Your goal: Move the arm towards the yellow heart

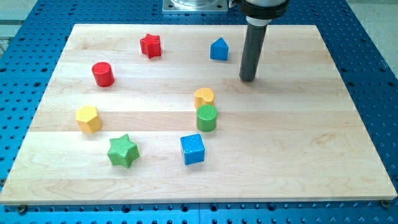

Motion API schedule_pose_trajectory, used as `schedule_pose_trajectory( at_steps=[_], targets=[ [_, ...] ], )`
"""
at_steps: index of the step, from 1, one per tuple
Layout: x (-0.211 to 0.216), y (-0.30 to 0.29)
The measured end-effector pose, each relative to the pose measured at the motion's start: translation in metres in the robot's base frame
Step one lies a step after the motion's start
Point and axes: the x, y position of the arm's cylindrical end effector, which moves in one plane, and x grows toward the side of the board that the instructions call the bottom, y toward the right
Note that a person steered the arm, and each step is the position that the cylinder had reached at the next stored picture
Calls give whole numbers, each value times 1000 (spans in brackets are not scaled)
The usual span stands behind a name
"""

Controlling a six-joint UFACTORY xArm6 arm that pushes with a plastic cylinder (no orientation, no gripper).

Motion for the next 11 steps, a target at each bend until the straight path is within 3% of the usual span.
schedule_pose_trajectory(
  at_steps=[7,8,9,11],
  targets=[
    [-2,8],
    [14,8],
    [55,-9],
    [63,-81]
  ],
)
